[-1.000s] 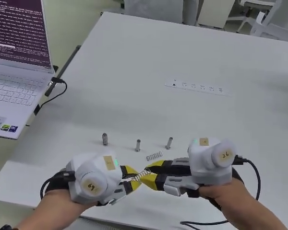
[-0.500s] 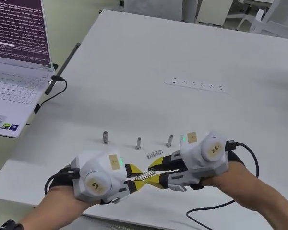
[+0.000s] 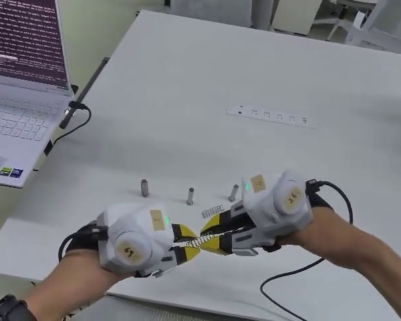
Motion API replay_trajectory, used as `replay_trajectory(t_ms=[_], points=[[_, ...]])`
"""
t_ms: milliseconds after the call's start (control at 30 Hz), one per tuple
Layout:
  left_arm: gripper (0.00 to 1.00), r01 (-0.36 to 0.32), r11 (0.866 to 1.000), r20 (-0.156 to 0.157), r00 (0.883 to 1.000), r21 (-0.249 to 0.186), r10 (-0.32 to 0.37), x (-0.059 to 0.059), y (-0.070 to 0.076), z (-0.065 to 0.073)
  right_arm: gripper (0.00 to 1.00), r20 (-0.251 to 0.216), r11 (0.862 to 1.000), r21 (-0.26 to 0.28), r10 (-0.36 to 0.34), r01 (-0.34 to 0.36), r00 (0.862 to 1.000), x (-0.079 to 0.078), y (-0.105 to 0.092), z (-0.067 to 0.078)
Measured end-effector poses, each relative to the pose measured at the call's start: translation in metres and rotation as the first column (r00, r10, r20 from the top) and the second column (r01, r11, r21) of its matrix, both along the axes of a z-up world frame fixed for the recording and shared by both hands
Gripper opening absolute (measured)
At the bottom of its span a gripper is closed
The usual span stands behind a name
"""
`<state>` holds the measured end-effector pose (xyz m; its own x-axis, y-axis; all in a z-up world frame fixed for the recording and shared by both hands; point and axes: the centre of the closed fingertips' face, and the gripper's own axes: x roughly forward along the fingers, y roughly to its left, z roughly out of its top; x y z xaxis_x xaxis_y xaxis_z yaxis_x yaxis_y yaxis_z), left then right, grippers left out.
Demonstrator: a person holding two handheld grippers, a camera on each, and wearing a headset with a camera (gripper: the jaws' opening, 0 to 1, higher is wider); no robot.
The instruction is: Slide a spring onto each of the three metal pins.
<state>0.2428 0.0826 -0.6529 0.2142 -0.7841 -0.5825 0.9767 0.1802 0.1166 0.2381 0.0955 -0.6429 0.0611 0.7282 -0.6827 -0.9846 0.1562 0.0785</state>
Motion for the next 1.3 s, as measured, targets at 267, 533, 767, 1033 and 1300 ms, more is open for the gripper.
replay_trajectory(t_ms=[267,533,767,1033,1300], points=[[0.02,0.035,0.999,0.000,0.999,0.012,-0.035,-0.003,0.000,0.000,0.09,0.003,0.999,-0.003,0.042,-0.042,0.999,-0.005,-0.001,0.000],[0.02,0.033,0.999,-0.014,0.999,0.010,-0.033,-0.004,-0.001,-0.003,0.08,0.007,0.999,-0.014,0.039,-0.038,0.999,-0.006,-0.001,-0.003],[0.03,0.022,1.000,-0.034,0.999,-0.002,-0.022,-0.004,-0.002,-0.006,0.08,-0.004,1.000,-0.009,0.017,-0.017,1.000,-0.006,-0.004,-0.005],[0.08,-0.013,1.000,-0.034,0.999,0.002,0.013,0.006,0.006,-0.006,0.08,-0.026,0.999,0.020,-0.047,0.047,0.999,0.001,-0.012,-0.002],[0.14,-0.112,0.993,-0.080,0.991,-0.034,0.109,0.015,0.019,-0.005,0.08,-0.024,0.995,0.026,-0.099,0.099,0.995,0.006,-0.022,0.000]])
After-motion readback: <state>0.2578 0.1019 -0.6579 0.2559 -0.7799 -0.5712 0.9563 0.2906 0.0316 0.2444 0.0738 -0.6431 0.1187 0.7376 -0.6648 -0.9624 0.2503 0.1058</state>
